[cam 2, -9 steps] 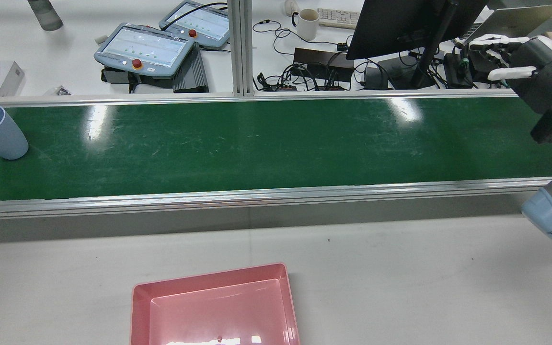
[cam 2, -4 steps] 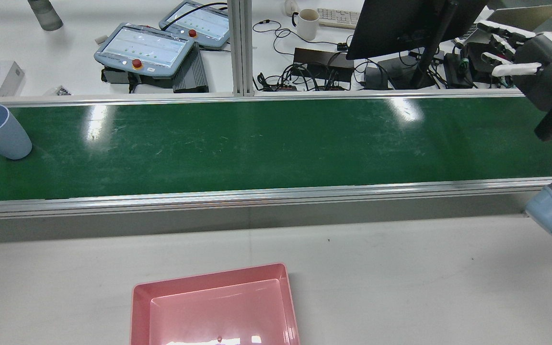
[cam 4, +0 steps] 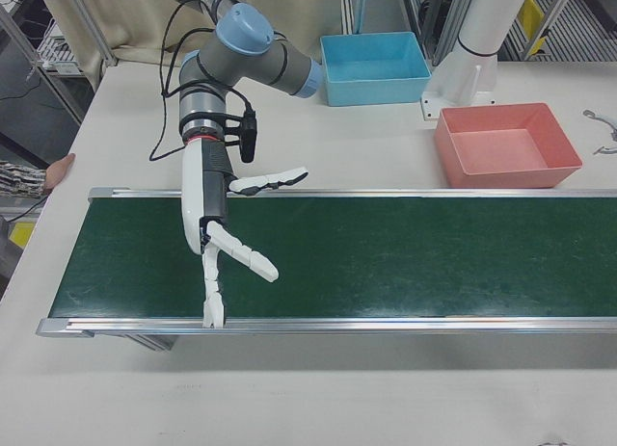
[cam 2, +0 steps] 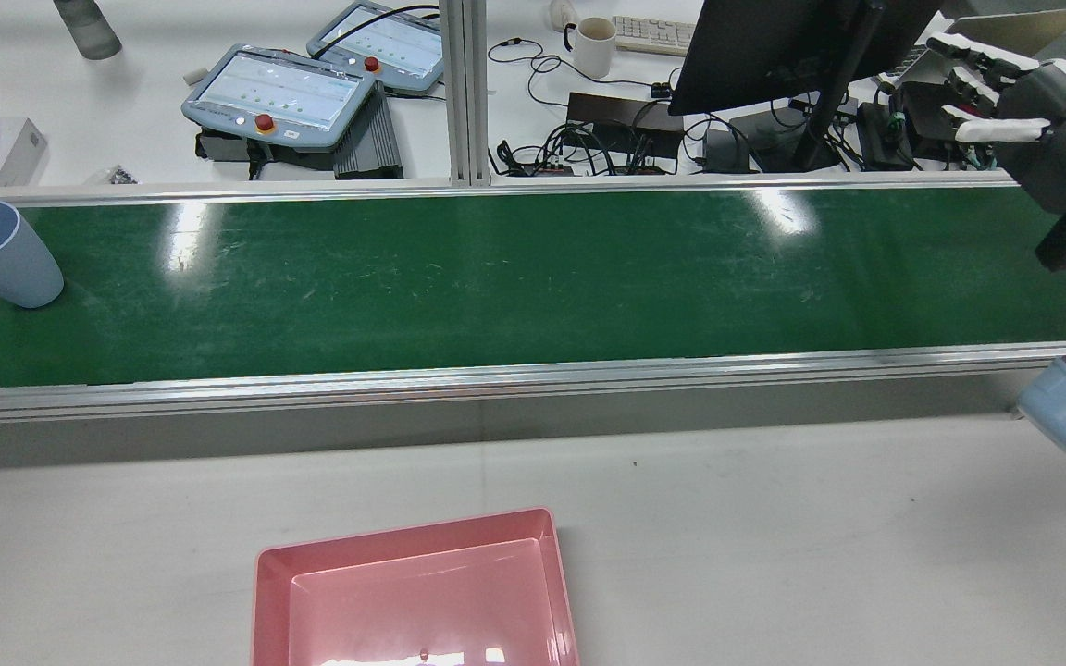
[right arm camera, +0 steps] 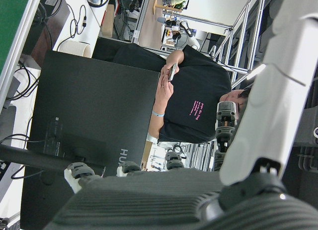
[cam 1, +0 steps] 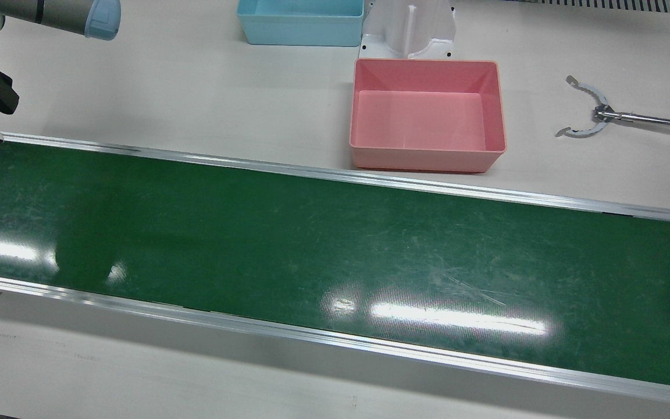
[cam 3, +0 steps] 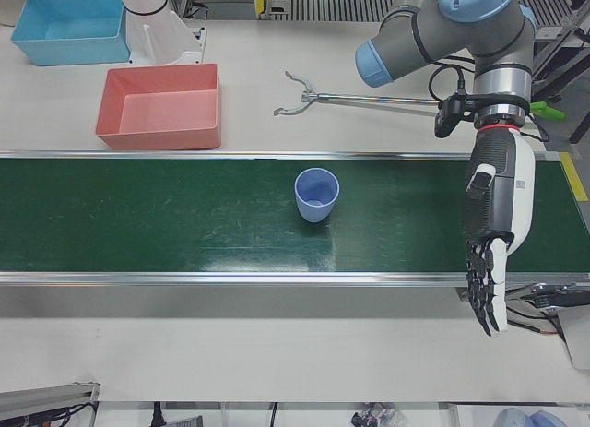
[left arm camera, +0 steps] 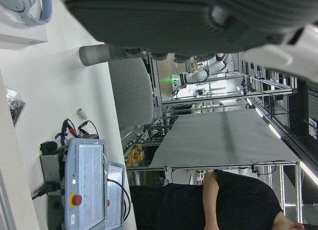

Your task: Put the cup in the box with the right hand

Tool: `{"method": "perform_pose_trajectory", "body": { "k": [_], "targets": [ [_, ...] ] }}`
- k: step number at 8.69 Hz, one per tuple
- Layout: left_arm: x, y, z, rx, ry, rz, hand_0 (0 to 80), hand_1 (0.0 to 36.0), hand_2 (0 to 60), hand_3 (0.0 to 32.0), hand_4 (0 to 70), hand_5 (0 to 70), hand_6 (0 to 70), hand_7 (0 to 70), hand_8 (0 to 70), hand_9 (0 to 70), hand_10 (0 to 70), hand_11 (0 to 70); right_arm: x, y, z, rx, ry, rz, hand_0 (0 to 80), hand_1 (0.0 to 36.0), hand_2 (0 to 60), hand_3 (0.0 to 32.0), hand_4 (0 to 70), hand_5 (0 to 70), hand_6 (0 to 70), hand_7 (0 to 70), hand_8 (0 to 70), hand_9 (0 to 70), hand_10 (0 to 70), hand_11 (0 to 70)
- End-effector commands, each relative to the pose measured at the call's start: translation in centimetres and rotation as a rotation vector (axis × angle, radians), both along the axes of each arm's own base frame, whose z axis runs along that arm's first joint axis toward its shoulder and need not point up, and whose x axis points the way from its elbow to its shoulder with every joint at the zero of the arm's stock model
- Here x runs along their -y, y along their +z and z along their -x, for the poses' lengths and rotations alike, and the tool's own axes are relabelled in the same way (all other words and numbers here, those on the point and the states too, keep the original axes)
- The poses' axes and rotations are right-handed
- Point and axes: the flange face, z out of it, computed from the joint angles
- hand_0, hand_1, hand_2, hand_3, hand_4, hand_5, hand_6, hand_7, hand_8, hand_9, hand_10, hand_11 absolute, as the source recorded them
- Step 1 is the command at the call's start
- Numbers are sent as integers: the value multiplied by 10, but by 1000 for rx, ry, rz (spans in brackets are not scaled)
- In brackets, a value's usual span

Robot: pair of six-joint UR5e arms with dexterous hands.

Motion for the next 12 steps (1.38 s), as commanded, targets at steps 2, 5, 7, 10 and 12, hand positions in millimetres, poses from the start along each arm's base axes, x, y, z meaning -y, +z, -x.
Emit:
{"method": "perform_pose_trajectory", "body": {
  "k": [2,5,7,10,12],
  "targets": [
    [0,0,0,0,0,0,0,0,0,0,0,0,0,0,0,0,0,0,0,1,-1,6,2,0,530,62,0,292,194,41,5,139,6,44,37,69],
    [0,0,0,0,0,0,0,0,0,0,0,0,0,0,0,0,0,0,0,5,2,12,-5,12,493,0,0,274,248,25,12,196,11,47,48,77],
    [0,0,0,0,0,0,0,0,0,0,0,0,0,0,0,0,0,0,0,6,5,14,-9,20,509,11,0,172,196,33,65,428,3,71,54,89],
    [0,0,0,0,0,0,0,0,0,0,0,0,0,0,0,0,0,0,1,3,7,15,-12,17,563,75,0,120,180,50,85,494,7,85,54,95],
    [0,0,0,-1,0,0,0,0,0,0,0,0,0,0,0,0,0,0,1,3,9,15,-16,17,586,104,0,98,183,57,84,464,6,79,62,108]
  ]
}}
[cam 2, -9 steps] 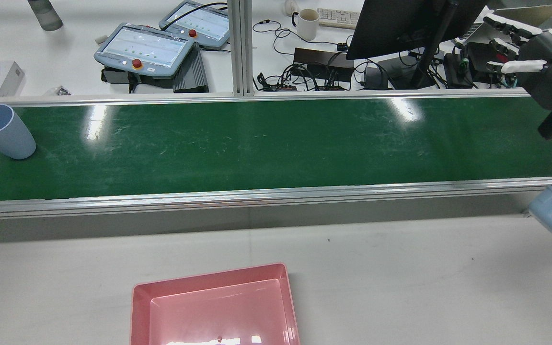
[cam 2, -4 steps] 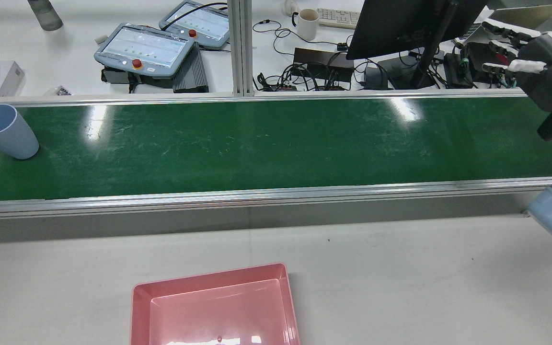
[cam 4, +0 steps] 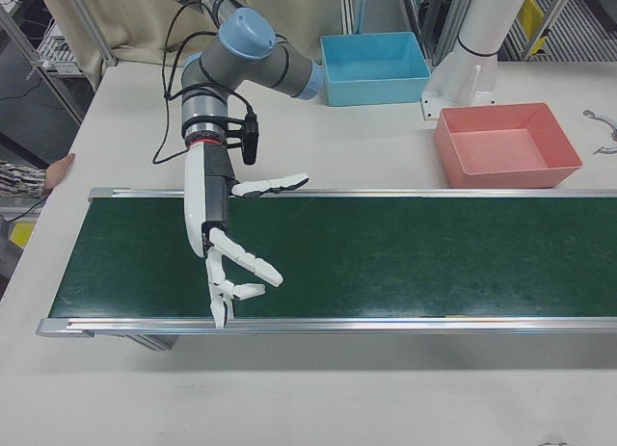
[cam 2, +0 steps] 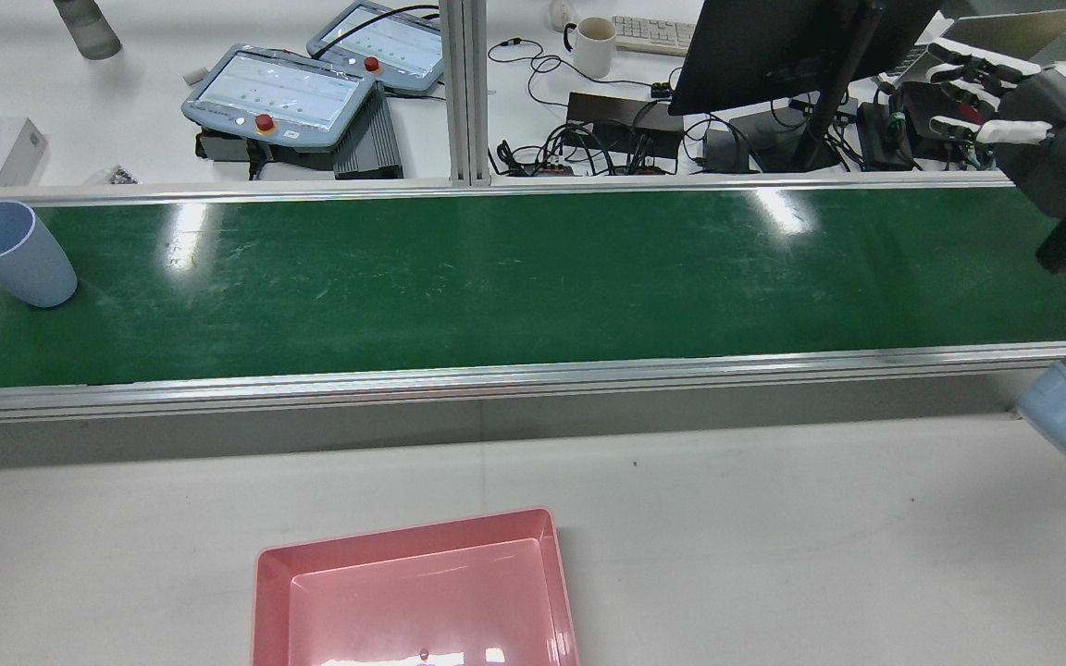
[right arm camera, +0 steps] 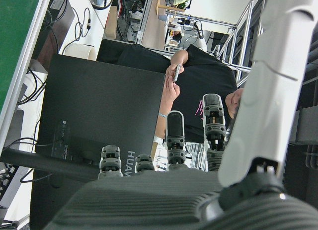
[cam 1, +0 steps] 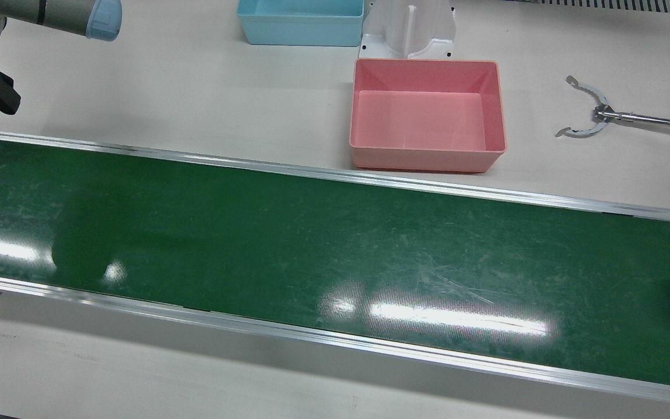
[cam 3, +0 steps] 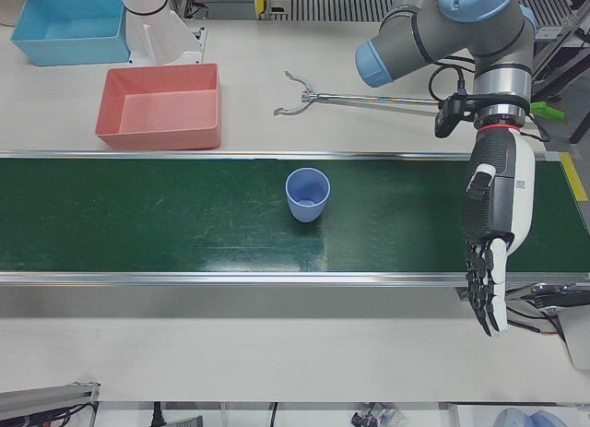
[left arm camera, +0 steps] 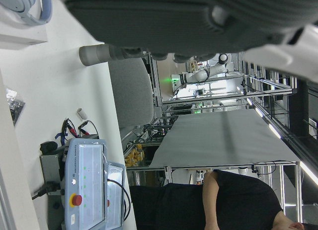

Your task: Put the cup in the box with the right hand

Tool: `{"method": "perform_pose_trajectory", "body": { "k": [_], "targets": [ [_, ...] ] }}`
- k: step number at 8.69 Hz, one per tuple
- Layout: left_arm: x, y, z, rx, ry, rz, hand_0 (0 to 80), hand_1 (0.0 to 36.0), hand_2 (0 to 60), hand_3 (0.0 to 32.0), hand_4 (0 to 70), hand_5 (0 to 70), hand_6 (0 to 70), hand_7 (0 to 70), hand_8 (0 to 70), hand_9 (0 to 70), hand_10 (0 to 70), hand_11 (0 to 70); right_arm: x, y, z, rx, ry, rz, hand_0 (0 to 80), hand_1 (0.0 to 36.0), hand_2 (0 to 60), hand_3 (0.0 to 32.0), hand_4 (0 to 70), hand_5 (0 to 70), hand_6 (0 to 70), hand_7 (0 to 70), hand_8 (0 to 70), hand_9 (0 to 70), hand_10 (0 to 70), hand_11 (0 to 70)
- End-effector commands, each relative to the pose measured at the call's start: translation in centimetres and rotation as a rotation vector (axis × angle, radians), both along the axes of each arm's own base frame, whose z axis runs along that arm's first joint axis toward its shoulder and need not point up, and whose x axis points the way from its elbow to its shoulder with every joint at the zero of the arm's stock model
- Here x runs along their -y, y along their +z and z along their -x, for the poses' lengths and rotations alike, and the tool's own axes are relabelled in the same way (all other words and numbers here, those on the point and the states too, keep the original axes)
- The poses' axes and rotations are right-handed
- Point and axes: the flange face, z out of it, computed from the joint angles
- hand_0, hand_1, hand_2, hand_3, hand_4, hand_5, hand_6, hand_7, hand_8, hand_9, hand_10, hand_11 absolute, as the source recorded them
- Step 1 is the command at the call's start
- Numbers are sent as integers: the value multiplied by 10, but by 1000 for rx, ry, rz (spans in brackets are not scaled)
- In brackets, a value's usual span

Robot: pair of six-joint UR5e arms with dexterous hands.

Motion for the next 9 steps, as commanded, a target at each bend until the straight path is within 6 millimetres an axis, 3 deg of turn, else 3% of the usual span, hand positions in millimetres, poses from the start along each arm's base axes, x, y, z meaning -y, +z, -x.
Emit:
{"method": "perform_pose_trajectory", "body": {
  "k": [1,3,5,7,9],
  "targets": [
    [0,0,0,-1,0,0,0,0,0,0,0,0,0,0,0,0,0,0,0,1,4,-2,-8,0,590,99,0,96,212,55,82,456,6,83,61,106],
    [0,0,0,0,0,0,0,0,0,0,0,0,0,0,0,0,0,0,1,0,6,-1,-11,-2,586,86,0,92,231,53,84,468,9,88,59,103],
    [0,0,0,0,0,0,0,0,0,0,0,0,0,0,0,0,0,0,1,0,6,-3,-11,-1,590,79,0,68,242,53,91,493,12,96,60,104],
    [0,0,0,0,0,0,0,0,0,0,0,0,0,0,0,0,0,0,1,0,7,-3,-12,-1,575,60,0,0,320,48,106,520,25,122,70,117],
    [0,0,0,0,0,0,0,0,0,0,0,0,0,0,0,0,0,0,0,0,10,-6,-18,-2,563,58,0,0,361,47,136,621,40,160,85,137]
  ]
}}
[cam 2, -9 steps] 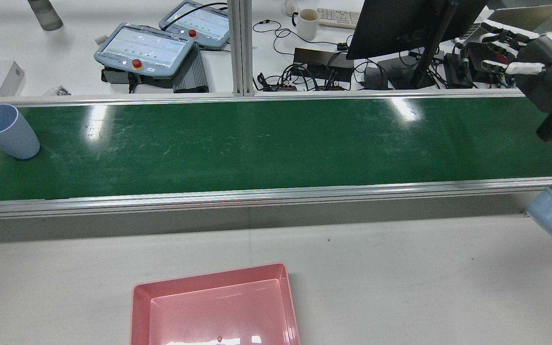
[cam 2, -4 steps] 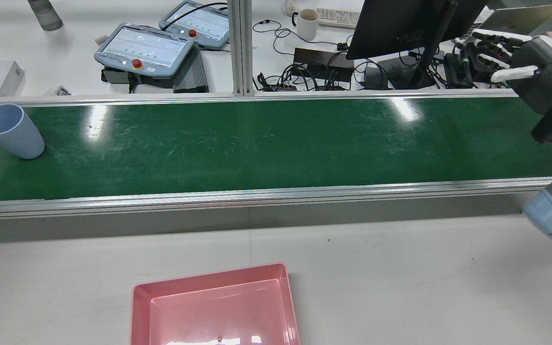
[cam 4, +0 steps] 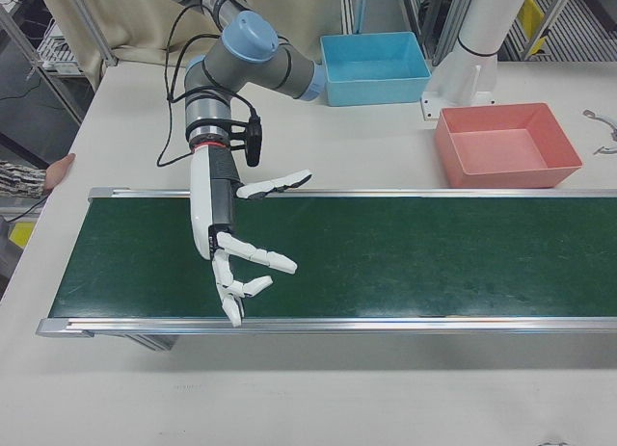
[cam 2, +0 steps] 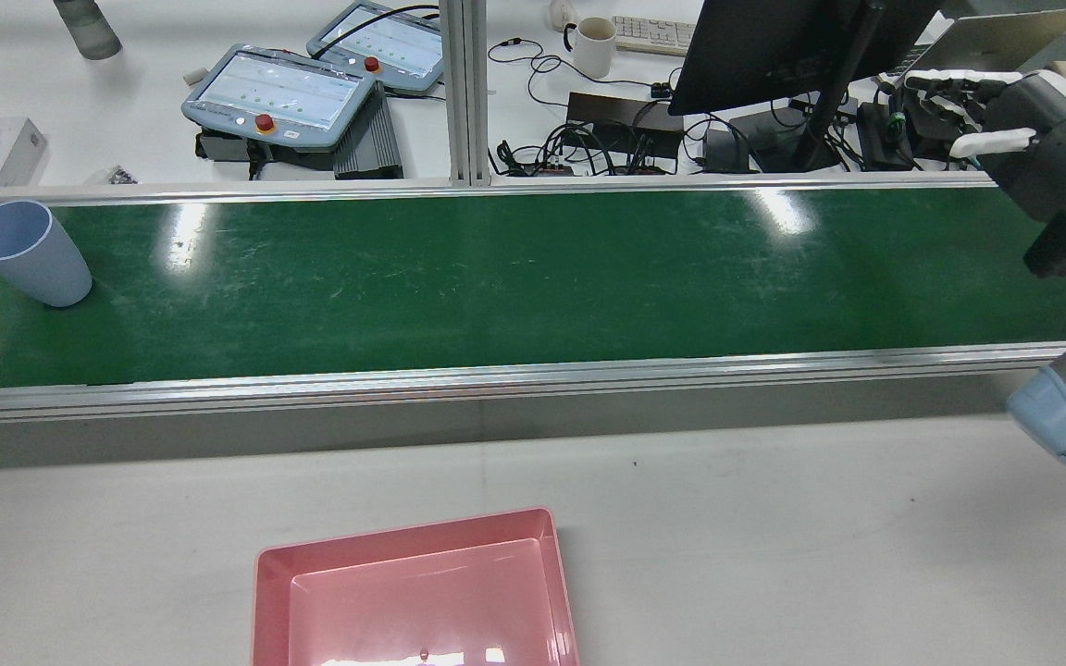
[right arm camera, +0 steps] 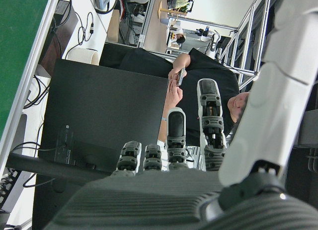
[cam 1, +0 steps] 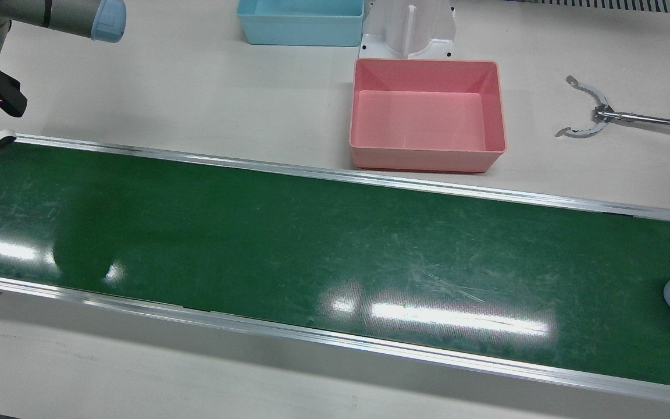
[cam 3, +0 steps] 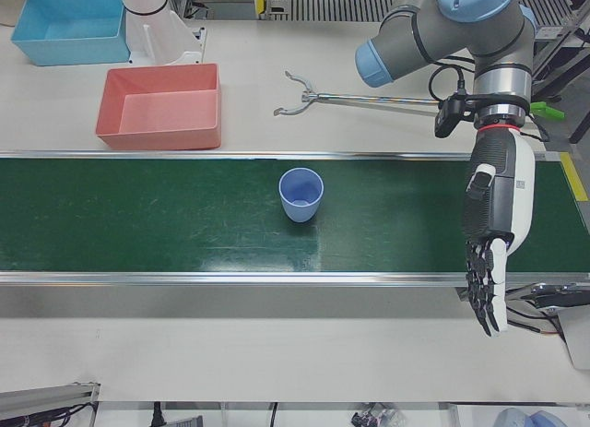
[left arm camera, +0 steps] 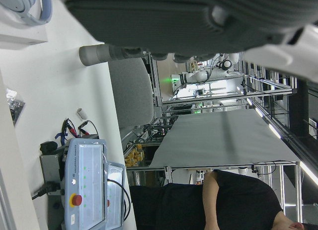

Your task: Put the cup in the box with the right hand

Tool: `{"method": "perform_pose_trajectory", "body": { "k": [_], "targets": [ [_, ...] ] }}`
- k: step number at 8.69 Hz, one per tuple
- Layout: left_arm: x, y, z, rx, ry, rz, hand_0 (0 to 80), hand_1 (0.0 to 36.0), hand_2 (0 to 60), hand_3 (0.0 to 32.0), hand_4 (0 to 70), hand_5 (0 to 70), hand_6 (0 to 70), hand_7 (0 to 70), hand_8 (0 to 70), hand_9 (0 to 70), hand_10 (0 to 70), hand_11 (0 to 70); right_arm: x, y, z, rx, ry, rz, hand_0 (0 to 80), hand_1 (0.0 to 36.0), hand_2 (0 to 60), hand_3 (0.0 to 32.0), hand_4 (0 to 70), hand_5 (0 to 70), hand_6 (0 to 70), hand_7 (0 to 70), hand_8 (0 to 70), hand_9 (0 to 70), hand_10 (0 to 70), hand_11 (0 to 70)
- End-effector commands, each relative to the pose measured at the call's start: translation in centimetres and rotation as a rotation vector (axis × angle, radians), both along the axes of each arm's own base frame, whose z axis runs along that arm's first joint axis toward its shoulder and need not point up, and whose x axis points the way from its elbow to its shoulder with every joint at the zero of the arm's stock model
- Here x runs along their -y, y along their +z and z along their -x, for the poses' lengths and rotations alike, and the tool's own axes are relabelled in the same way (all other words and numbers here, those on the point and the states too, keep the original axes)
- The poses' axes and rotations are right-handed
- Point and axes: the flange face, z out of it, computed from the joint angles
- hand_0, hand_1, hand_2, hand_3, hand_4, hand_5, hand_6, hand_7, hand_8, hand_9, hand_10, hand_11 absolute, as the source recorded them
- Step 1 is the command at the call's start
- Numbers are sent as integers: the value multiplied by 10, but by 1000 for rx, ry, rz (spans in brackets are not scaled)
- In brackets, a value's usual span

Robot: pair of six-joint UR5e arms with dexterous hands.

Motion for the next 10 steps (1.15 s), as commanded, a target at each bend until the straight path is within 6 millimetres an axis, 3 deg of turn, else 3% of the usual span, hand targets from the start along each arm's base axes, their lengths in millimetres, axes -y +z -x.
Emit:
{"method": "perform_pose_trajectory", "body": {
  "k": [1,2,3,5,6,9,10],
  "targets": [
    [0,0,0,0,0,0,0,0,0,0,0,0,0,0,0,0,0,0,-1,1,6,-6,-13,2,567,67,0,0,372,51,149,664,56,188,94,151],
    [0,0,0,0,0,0,0,0,0,0,0,0,0,0,0,0,0,0,-1,2,6,-7,-15,3,569,69,0,0,373,51,148,661,57,189,94,151],
    [0,0,0,0,0,0,0,0,0,0,0,0,0,0,0,0,0,0,-1,2,6,-8,-15,3,570,79,0,0,384,48,129,567,27,133,83,135],
    [0,0,0,0,0,0,0,0,0,0,0,0,0,0,0,0,0,0,-6,7,6,-22,-38,52,560,85,0,0,382,43,108,477,11,81,60,103],
    [0,0,0,0,0,0,0,0,0,0,0,0,0,0,0,0,0,0,-8,9,6,-30,-41,75,556,87,0,0,390,42,107,472,11,80,57,98],
    [0,0,0,0,0,0,0,0,0,0,0,0,0,0,0,0,0,0,-8,9,7,-31,-43,73,559,95,0,0,424,42,122,558,14,97,55,94],
    [0,0,0,0,0,0,0,0,0,0,0,0,0,0,0,0,0,0,-8,10,7,-31,-43,75,559,95,0,0,430,42,117,529,13,91,57,97]
  ]
}}
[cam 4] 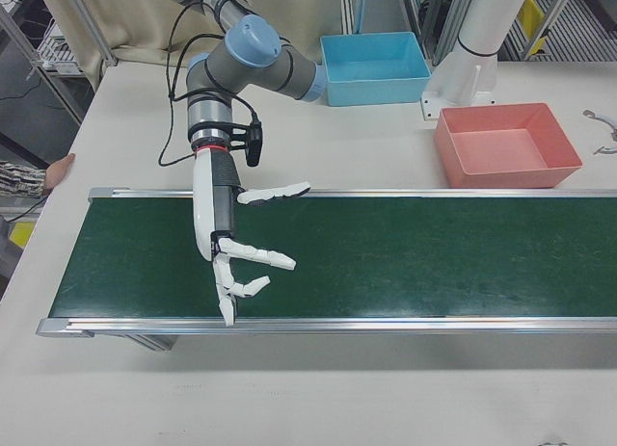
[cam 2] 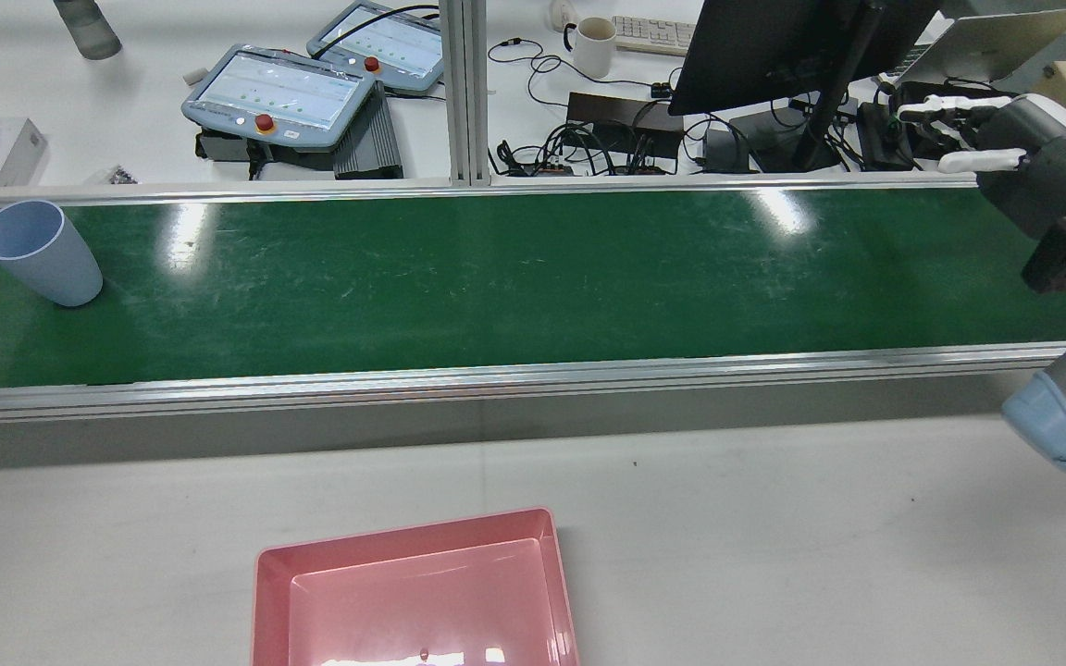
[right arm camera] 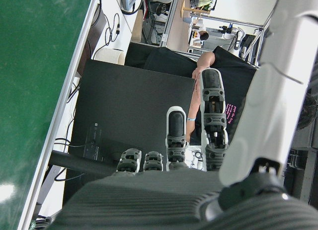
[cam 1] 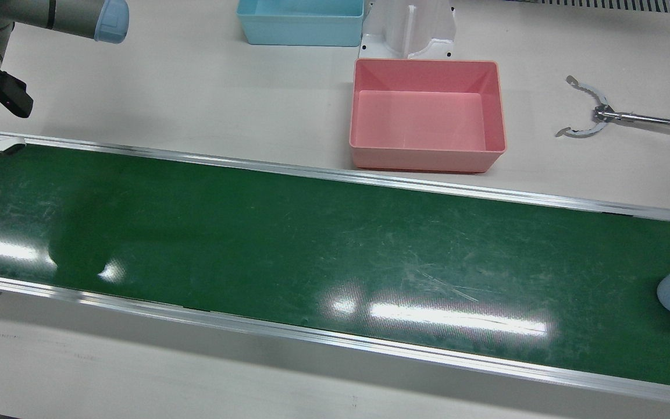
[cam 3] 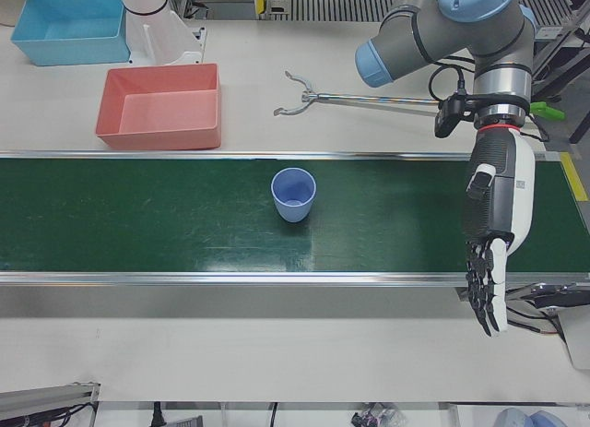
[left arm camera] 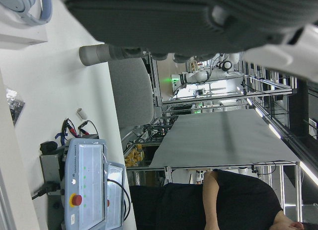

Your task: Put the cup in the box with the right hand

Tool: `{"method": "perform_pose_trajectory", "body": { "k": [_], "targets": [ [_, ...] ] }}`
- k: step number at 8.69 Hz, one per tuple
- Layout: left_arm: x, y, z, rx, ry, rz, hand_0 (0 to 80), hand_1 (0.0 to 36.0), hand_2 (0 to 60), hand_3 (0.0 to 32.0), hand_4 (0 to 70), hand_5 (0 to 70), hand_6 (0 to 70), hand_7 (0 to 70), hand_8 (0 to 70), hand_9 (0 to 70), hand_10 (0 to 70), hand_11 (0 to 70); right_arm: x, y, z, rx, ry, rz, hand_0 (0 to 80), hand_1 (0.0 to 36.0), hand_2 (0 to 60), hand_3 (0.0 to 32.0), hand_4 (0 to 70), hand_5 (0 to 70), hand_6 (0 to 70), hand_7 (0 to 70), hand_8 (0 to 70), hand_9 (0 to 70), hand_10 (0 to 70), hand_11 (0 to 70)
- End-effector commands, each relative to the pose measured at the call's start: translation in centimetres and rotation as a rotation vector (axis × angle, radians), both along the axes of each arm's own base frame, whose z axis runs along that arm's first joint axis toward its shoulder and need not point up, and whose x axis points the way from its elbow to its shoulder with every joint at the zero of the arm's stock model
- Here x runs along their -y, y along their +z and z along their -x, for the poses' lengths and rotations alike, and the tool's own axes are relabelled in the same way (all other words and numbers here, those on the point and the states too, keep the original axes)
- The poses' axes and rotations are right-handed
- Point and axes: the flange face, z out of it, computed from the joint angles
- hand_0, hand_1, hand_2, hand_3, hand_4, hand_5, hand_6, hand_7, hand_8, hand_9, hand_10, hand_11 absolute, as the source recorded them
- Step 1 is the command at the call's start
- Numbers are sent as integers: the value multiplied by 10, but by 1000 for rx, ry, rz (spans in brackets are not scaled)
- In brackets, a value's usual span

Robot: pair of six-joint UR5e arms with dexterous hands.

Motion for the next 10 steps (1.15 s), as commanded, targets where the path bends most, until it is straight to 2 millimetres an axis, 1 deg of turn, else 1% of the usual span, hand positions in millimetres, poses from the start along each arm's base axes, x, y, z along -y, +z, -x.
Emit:
{"method": "perform_pose_trajectory", "body": {
  "k": [1,3,10],
  "targets": [
    [0,0,0,1,0,0,0,0,0,0,0,0,0,0,0,0,0,0,0,0,1,-1,-2,2,560,95,0,0,427,43,116,518,13,89,62,104],
    [0,0,0,1,0,0,0,0,0,0,0,0,0,0,0,0,0,0,0,0,1,-1,-2,2,557,93,0,0,428,42,110,482,12,82,62,105],
    [0,0,0,1,0,0,0,0,0,0,0,0,0,0,0,0,0,0,0,0,2,-1,-4,2,558,92,0,0,432,43,111,486,12,87,67,111]
  ]
}}
